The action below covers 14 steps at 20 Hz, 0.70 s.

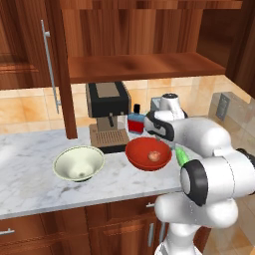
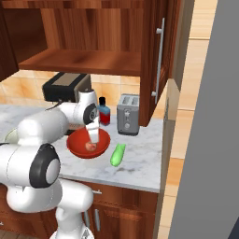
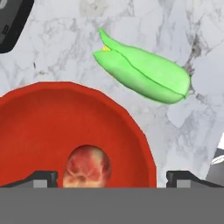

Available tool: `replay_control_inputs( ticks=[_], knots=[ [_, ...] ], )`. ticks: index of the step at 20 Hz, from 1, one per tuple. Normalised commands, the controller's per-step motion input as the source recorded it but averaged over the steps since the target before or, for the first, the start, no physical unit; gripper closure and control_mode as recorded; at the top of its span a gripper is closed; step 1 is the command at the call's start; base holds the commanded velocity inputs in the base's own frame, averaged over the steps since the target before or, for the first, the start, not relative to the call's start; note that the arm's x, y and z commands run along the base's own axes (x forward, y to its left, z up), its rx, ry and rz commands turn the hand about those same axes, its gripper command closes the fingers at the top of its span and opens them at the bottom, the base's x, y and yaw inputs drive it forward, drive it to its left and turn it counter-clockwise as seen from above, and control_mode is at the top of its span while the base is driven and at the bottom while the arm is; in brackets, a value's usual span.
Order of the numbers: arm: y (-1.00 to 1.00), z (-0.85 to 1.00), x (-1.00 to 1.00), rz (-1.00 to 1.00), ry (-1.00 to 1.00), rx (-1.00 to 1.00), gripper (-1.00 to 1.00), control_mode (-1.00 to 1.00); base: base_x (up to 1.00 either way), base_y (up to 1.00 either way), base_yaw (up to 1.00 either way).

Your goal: Pick both bowls and place them on the counter. Then place the corn in one bowl and place the peach in the other bowl.

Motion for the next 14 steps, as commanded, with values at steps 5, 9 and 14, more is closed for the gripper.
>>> replay_control_inputs(
  ticks=[5, 9, 14],
  knots=[
    [-0.35, 0.25, -0.38, 0.07, -0.09, 0.00, -1.00, -1.00, 0.00, 0.00, 0.00],
    [-0.38, 0.25, -0.33, 0.07, -0.08, 0.00, -1.00, -1.00, 0.00, 0.00, 0.00],
    [-0.42, 0.16, -0.29, 0.07, -0.04, 0.00, -1.00, -1.00, 0.00, 0.00, 0.00]
  ],
)
